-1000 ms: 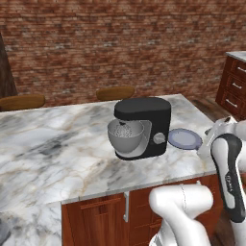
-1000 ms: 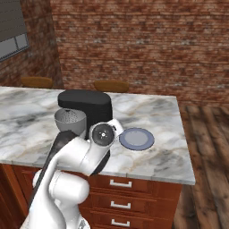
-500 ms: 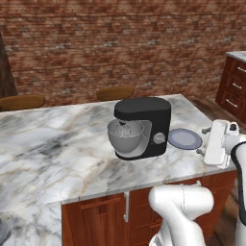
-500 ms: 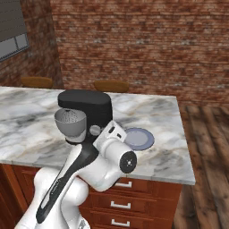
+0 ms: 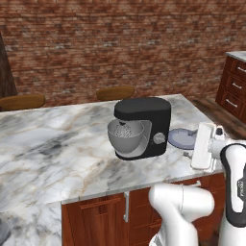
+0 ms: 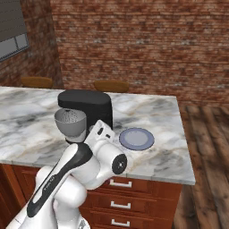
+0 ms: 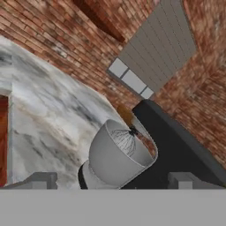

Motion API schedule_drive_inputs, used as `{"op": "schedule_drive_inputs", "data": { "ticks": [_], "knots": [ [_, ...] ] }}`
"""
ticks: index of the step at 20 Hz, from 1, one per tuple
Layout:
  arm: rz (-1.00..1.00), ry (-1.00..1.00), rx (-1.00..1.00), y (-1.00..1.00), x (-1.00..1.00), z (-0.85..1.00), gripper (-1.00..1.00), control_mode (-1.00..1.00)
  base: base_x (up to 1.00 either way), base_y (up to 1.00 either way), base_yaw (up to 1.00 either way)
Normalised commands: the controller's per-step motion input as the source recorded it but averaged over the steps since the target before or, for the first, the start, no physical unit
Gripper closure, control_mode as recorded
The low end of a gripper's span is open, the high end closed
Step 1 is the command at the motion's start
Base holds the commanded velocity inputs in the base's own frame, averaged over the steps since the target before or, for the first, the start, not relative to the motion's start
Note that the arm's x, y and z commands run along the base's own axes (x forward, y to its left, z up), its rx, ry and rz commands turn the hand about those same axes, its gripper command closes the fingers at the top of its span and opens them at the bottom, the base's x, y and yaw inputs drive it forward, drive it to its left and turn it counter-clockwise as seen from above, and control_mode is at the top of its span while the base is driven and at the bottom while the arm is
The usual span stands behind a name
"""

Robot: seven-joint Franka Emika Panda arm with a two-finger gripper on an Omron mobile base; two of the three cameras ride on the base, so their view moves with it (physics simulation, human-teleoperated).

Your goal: Add butter and sugar cubes to the stand mixer bowl and then turn on the stand mixer to begin making frosting.

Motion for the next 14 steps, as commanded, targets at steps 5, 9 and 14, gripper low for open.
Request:
{"op": "schedule_drive_inputs", "data": {
  "ticks": [5, 9, 14],
  "knots": [
    [-0.09, -0.03, 0.0, 0.43, 0.58, -0.34, -1.0, -1.0, 0.0, 0.0, 0.0],
    [-0.13, 0.0, 0.0, 0.31, 0.88, -0.45, -1.0, -1.0, 0.0, 0.0, 0.0],
    [-0.13, 0.0, 0.0, 0.06, 0.78, -0.44, -1.0, -1.0, 0.0, 0.0, 0.0]
  ]
}}
